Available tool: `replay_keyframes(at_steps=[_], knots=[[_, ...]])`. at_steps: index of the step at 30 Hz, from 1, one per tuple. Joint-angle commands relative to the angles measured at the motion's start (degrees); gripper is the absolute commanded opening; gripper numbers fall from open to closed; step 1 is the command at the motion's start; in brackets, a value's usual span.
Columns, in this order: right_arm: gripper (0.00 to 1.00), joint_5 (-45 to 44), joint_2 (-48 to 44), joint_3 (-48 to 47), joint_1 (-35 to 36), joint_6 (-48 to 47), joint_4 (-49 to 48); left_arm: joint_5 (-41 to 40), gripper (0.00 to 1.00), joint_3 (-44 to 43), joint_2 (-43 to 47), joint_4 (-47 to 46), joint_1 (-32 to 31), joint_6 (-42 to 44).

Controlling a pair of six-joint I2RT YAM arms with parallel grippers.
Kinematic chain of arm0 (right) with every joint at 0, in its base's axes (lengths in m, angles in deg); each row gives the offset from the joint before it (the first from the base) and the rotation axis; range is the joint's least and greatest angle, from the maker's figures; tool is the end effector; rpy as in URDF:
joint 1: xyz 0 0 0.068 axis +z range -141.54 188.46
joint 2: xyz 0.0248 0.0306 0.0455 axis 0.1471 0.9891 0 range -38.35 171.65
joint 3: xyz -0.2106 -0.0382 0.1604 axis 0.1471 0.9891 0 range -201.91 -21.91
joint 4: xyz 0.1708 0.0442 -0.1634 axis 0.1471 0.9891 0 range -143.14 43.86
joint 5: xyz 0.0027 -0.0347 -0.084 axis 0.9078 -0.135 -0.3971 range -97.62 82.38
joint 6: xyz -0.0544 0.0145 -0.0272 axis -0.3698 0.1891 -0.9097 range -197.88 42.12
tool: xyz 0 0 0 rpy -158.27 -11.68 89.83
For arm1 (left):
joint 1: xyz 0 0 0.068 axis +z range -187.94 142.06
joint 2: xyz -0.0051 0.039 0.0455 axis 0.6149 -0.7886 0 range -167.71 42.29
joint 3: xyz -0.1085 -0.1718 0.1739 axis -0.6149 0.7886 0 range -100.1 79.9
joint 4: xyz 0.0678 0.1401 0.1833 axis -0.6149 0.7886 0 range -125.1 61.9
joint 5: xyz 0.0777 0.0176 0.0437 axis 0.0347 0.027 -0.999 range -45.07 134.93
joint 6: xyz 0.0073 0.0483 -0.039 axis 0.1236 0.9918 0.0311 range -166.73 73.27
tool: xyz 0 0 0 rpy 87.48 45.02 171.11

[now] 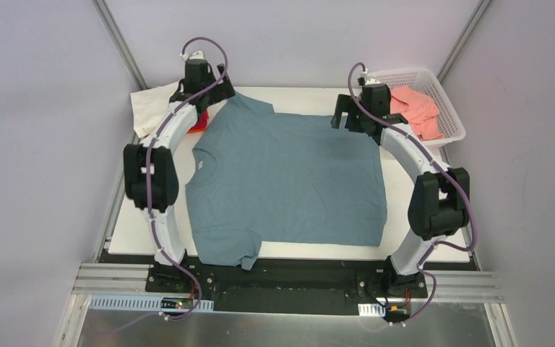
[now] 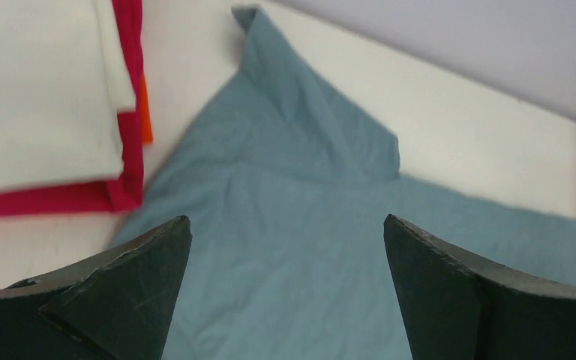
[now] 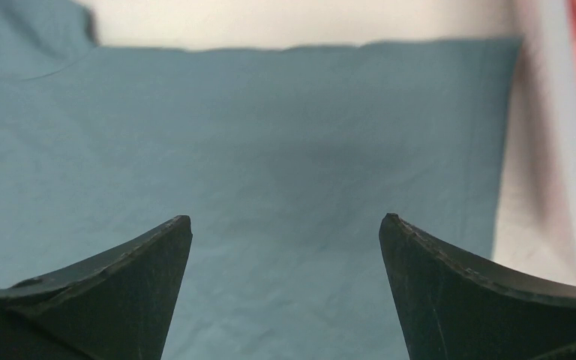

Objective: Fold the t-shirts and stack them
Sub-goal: Flatten out the tshirt

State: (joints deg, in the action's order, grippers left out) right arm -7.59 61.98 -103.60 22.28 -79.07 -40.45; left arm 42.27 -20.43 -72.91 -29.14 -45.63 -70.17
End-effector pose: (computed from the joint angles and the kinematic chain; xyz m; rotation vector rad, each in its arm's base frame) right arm 0.3886 0.0957 0.2903 -0.2774 2.1022 0.1318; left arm 0.4700 -0.0612 0.3051 -0.2975 1.9239 -0.3167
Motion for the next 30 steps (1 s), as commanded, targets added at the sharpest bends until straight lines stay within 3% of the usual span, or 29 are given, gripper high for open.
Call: replay_keyframes(at_steps=[1,6,11,20,30], knots=[[0.99,5.1,-6.5,8.9,0.6,12.4,4.2,6.4,0.99,15.0,11.5,3.6,-0.3,-6.2],[0.99,2.2,-11.9,19.5,0.6,17.4,6.1,9.1,0.99,27.1,15.7,3.8,-1.1,-7.5],[0.99,1.5,-10.6,24.3,-0.1,20.1,6.8,7.5,0.99,29.8,12.4,5.4,-1.2,-8.1],[0.99,-1.4,-0.1,19.7,-3.9,22.4,8.5,0.0,0.99,21.5,2.6,11.8,-0.9,-7.4],[0.99,-1.8,9.8,9.1,-5.0,19.5,10.2,-1.9,0.99,9.0,-8.2,16.4,2.0,-8.6]])
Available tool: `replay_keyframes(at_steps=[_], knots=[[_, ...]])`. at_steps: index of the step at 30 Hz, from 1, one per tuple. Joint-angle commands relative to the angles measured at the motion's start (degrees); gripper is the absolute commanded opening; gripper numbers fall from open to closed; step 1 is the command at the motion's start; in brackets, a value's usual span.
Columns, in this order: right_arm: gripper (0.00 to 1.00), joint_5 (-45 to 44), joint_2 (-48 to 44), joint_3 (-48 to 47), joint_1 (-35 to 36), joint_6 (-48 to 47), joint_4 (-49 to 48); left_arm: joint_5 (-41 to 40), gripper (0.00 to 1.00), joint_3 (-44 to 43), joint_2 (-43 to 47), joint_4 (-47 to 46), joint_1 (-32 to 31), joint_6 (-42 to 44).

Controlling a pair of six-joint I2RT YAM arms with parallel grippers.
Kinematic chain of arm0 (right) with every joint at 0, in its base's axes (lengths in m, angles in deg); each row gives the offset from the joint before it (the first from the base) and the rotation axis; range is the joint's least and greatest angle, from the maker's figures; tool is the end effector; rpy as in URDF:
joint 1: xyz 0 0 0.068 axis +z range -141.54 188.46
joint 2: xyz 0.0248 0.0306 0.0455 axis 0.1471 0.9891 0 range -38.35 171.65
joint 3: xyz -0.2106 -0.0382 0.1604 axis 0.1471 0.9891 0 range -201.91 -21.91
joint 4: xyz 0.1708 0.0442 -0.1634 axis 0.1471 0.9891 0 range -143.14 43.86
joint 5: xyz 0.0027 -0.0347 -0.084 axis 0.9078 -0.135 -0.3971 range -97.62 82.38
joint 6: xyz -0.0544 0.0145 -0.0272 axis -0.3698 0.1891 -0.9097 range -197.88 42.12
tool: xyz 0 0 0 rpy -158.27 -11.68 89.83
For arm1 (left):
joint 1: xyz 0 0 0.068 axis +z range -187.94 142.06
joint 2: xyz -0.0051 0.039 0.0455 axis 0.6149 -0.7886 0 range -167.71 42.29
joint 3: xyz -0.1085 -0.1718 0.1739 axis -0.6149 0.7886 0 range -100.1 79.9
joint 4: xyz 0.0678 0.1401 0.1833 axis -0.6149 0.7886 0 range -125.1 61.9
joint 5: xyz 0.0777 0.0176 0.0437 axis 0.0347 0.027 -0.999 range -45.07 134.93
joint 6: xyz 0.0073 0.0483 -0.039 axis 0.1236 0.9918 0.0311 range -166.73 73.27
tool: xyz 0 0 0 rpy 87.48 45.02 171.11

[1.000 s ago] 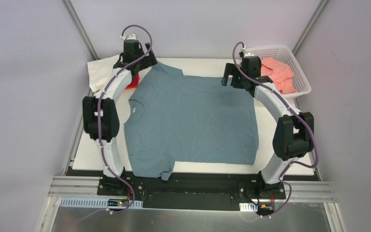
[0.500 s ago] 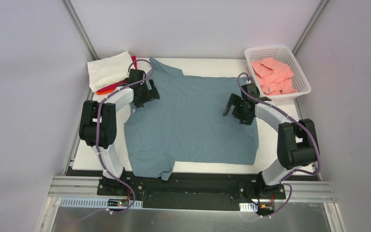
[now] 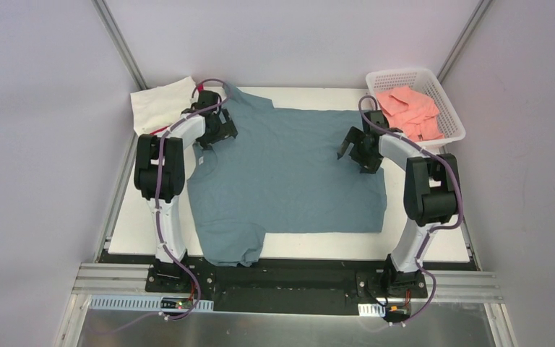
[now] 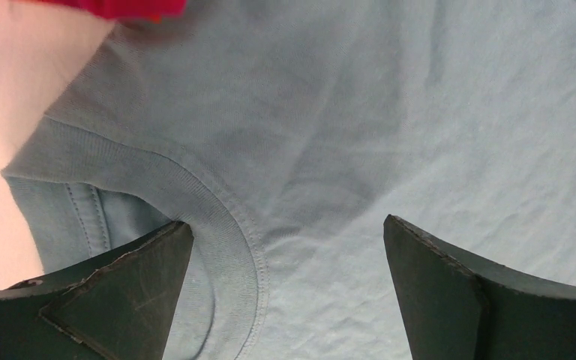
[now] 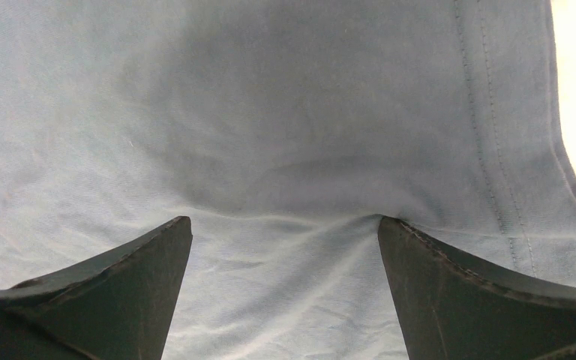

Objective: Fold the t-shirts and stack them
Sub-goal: Flatten out the tshirt

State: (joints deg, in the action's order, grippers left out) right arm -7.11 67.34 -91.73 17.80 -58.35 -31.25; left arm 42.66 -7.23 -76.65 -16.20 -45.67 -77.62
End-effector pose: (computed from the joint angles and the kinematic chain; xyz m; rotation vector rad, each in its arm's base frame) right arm 0.3652 0.0606 0.1777 0.2268 2.5818 0.1981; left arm 0.4389 -0.0576 0.1794 -0.5131 2.4168 -0.2457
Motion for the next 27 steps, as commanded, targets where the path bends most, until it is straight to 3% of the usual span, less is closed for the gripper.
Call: replay_keyframes(at_steps=[1,7,11,21,27], knots=[[0.99,-2.9,4.9,-3.8,-0.7,-1.3,1.3,-2.1,0.99,-5.5,-5.5,3.6,2.3,-1.2],[1.0,-3.5,5.5,-8.7,-1.2,-2.1,2.6,0.3,0.99,-14.1,-10.0,5.5,2.8,-0.6],[0.99,-1.1,0.3,-7.9,-1.0,-2.4,3.7,2.2,0.99,-13.2,-6.6,5.6,2.7,-0.6],[1.0,-7.0,-25.9,11.8,-1.7,6.6,9.9,0.0,0.99,3.5,13.5,5.6,-0.8,0.4],[0.99,-8.5,-38.3,25.3,-6.8,12.7,12.0,-2.5,0.99,16.5,26.1,5.6,-4.8,-1.5]])
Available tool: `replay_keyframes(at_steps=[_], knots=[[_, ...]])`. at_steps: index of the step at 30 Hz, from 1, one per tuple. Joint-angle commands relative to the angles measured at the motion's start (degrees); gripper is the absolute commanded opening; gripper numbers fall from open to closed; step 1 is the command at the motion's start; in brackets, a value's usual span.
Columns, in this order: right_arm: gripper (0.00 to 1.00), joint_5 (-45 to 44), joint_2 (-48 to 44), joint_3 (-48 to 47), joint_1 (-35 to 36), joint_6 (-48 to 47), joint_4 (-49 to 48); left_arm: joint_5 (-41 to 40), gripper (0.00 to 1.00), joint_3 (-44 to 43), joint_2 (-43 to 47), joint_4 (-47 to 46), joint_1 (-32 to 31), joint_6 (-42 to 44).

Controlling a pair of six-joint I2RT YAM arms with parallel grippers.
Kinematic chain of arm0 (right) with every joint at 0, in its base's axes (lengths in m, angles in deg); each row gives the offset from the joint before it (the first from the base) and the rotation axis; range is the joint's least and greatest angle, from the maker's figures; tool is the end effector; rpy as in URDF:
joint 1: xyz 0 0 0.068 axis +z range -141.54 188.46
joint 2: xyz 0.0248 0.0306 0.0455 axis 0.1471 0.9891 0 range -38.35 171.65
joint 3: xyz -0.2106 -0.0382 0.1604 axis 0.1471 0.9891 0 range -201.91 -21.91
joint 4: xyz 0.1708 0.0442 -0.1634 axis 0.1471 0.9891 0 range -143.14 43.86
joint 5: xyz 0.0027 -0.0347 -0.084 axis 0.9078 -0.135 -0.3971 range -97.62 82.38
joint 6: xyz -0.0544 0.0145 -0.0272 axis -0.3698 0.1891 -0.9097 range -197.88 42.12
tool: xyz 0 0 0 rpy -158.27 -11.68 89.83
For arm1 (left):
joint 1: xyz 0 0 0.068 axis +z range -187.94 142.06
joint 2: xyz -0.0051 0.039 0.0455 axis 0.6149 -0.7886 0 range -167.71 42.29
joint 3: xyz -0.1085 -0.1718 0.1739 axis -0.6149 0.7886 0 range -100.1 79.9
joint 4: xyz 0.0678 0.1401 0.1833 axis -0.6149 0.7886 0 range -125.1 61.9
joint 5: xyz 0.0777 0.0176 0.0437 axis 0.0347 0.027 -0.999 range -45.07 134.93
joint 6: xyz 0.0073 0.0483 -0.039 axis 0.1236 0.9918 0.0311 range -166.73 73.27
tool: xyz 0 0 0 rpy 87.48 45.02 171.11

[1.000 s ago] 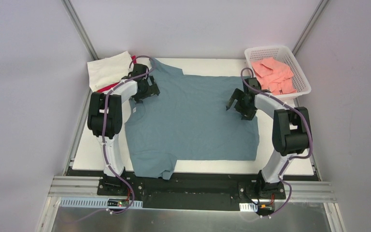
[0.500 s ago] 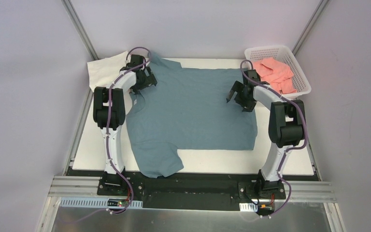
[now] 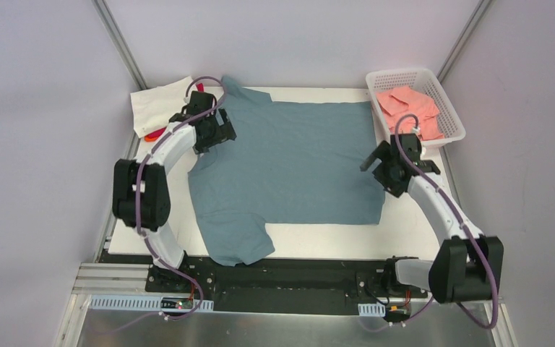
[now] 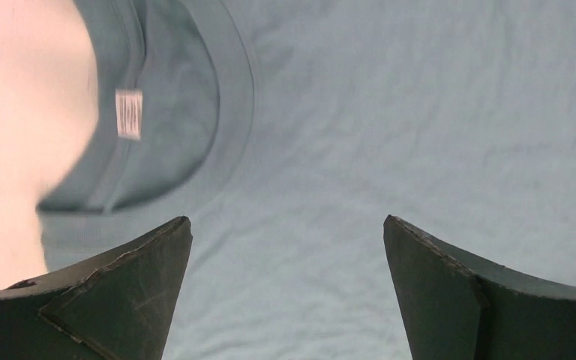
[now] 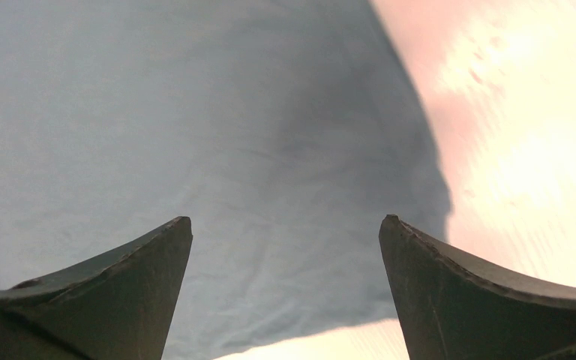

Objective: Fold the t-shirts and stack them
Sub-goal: Flatten out the tshirt, then grab the side of the flattened tshirt closest away from the robot with both arms

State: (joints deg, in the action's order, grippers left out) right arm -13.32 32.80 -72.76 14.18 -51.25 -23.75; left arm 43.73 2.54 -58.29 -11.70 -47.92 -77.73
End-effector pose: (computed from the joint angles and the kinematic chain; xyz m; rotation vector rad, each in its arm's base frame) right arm 0.2437 0.0198 0.2446 0.4858 2.3877 0.1328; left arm 0.3734 -0.0647 0.2467 -0.4489 2.3648 -0.3117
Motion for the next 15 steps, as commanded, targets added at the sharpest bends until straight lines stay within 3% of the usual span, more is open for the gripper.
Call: replay_keyframes(at_steps=[1,11,15], knots=[[0.98,-1.2,-4.5,8.0,-3.9,5.8,4.1,-4.7,0.99,8.6,9.4,1.0,-3.3,-1.9],[0.58,-3.8,-3.9,14.1,-5.3,8.4,2.5,-8.2,0.99,22.2,20.3,1.0,-4.3,-5.0],[0.44,0.7,-3.5,16.1,-5.2,8.5,-0.6,-9.7,0.99,23.2,20.9,1.1,-4.3,-5.0]])
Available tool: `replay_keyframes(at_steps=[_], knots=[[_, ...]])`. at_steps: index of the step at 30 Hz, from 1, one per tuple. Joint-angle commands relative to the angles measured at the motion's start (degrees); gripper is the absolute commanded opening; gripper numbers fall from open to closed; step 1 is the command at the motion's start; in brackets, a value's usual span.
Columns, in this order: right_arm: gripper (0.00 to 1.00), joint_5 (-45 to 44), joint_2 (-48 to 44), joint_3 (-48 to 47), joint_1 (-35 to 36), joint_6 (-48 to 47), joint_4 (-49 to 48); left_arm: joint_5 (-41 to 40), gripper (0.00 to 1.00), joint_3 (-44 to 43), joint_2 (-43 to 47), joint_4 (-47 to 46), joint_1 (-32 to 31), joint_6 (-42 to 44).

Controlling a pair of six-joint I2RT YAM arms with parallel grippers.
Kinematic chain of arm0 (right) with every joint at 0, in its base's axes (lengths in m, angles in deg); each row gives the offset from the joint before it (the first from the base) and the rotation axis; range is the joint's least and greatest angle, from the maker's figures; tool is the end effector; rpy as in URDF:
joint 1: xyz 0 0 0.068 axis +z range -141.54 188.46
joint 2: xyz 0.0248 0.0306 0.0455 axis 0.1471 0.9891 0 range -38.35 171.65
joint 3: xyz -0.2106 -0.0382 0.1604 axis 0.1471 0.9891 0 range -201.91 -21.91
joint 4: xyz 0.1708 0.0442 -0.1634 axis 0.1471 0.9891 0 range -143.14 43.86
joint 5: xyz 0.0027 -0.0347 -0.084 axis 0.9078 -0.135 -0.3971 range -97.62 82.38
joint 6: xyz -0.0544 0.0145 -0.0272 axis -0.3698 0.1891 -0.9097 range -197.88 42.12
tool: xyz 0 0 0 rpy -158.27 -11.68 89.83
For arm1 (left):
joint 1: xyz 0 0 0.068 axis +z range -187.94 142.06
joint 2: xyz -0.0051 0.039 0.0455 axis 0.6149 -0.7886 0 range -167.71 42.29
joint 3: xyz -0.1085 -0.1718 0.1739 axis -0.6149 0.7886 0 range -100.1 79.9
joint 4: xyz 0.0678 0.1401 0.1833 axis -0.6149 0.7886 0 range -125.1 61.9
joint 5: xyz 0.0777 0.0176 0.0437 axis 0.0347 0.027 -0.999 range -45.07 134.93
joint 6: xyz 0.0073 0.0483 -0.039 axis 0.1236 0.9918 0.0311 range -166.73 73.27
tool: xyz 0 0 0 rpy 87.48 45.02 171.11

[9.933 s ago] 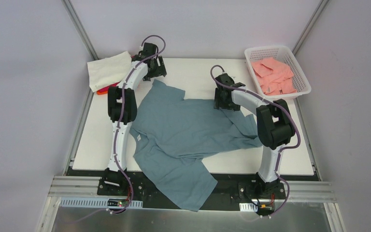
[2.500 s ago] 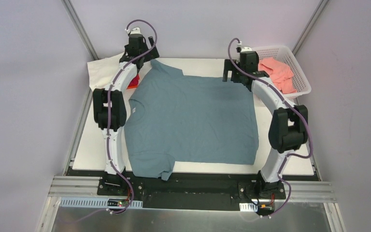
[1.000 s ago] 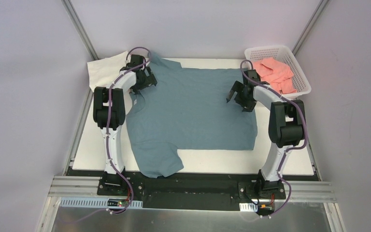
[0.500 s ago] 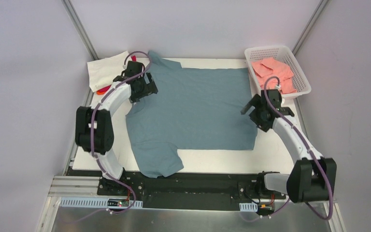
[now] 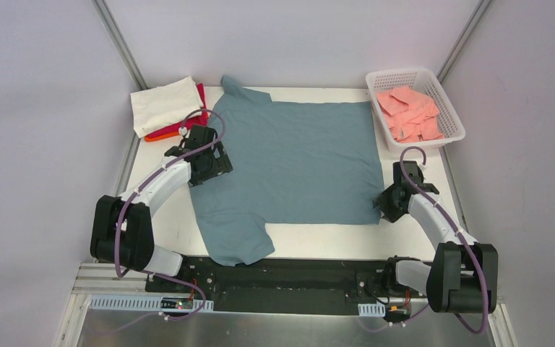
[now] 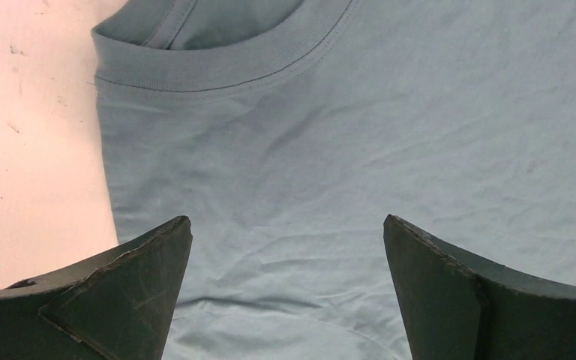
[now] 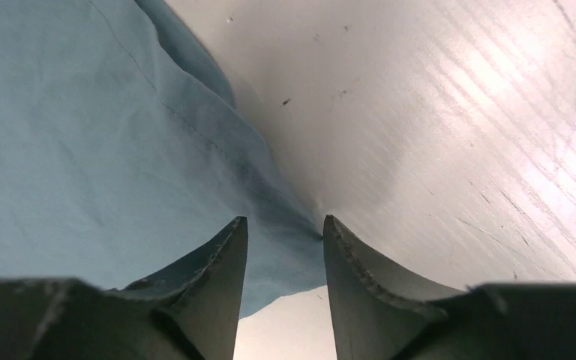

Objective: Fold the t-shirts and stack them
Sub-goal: Grab the side of the flattened tshirt closest away from the robot with both arms

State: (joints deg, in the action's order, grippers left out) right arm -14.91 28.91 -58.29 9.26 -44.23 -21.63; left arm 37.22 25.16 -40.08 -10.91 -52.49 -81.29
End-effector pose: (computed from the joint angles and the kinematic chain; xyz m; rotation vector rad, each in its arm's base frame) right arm 0.1981 -0.0032 0.1818 0.7874 2.5249 0.0318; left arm 0.2779 -0.0655 0.2244 -0.4867 2.4265 -0.2044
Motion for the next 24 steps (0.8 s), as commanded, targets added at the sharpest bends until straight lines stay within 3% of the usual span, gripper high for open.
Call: replay_keyframes(at_steps=[1,5,10,14,18,24], knots=[[0.42,2.8,0.7,1.8,-0.3,1.5,-2.9,-3.4,0.99,0.7,2.7,0.3,0.2,-1.4],[0.32,0.3,2.4,1.8,-0.3,1.4,-2.1,-4.4,0.99,0.8,2.6,0.2,0.2,-1.1],[0.0,2.0,1.9,-0.5,0.0,0.1,-0.8,-5.5,0.99,1.0,3.3,0.2,0.2,-0.5],[0.0,-0.2,1.5,-7.4,3.5,-1.0,7.3,-5.7,0.99,1.3,4.1,0.2,0.2,-0.3],[0.01,-4.9,6.9,-15.2,10.6,-0.3,14.9,-6.5,0.99,1.3,4.3,0.2,0.2,-0.2],[0.04,-7.0,19.6,-27.6,19.6,0.6,16.6,-7.1,0.99,1.2,3.4,0.3,0.2,0.2]])
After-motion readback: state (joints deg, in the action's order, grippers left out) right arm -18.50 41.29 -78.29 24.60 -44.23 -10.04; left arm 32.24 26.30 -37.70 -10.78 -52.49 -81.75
